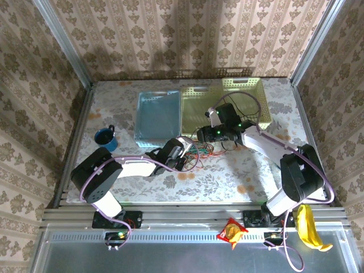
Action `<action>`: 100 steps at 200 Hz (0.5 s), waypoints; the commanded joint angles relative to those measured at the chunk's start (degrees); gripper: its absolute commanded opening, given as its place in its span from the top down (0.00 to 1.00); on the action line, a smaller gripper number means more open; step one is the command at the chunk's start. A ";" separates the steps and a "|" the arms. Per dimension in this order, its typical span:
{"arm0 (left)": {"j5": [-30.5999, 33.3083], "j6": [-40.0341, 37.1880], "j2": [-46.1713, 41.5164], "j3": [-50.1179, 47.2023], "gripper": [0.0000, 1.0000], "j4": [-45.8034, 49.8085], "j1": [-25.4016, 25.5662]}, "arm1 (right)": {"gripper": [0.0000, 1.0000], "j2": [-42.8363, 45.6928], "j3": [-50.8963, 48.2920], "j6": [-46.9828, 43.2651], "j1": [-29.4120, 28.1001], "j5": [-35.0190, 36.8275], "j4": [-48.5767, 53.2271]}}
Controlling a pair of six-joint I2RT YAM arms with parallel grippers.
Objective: Untangle the cables
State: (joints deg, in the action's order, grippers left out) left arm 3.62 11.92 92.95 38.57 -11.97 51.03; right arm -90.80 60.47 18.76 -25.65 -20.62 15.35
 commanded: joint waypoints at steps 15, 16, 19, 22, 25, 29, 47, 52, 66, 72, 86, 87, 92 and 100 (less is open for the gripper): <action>-0.86 -1.20 0.66 1.07 1.00 2.88 0.31 | 0.94 -1.24 0.20 1.04 0.20 1.92 -2.87; -0.83 -1.20 0.66 1.07 1.00 2.85 0.40 | 0.95 -1.14 0.23 1.03 0.23 1.91 -2.83; -0.74 -1.13 0.72 1.06 1.00 2.83 0.35 | 0.97 -0.76 0.28 0.87 0.30 2.17 -2.86; -0.64 -1.07 0.71 0.99 1.00 2.90 0.36 | 0.98 -0.38 0.27 0.77 0.33 2.38 -2.86; -0.55 -1.02 0.66 0.99 1.00 2.98 0.35 | 0.98 0.11 0.28 0.63 0.40 2.56 -2.95; -0.39 -0.92 0.74 0.90 1.00 3.00 0.36 | 0.99 0.83 0.21 0.44 0.54 2.76 -3.11; -0.19 -0.54 0.75 0.42 1.00 3.05 0.36 | 1.00 5.16 -0.13 0.21 1.68 4.78 -3.93; -0.10 -0.43 0.75 0.29 1.00 3.09 0.32 | 1.00 6.56 -0.19 0.41 2.16 5.79 -4.10; 0.05 -0.26 0.74 -0.11 1.00 3.08 0.37 | 1.00 10.60 -0.48 1.05 3.44 9.32 -4.52; 0.15 -0.15 0.74 -0.31 1.00 3.09 0.36 | 1.00 13.30 -0.77 1.29 4.02 11.40 -4.90; 0.40 0.02 0.88 -0.75 1.00 2.82 0.31 | 1.00 17.73 -1.46 2.11 5.33 16.28 -5.72; 0.41 0.03 0.90 -0.76 1.00 2.78 0.35 | 1.00 18.01 -1.48 2.13 5.47 16.56 -5.79; 0.57 0.13 0.99 -0.92 1.00 2.81 0.30 | 1.00 19.43 -1.73 2.28 5.98 18.00 -6.12; 0.85 0.37 1.09 -1.04 1.00 2.66 0.37 | 1.00 21.68 -1.93 2.56 6.81 20.35 -6.51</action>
State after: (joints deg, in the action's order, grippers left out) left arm 3.73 11.94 92.95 38.54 -11.94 51.03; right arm -76.03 59.57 19.92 -20.86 -10.22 12.14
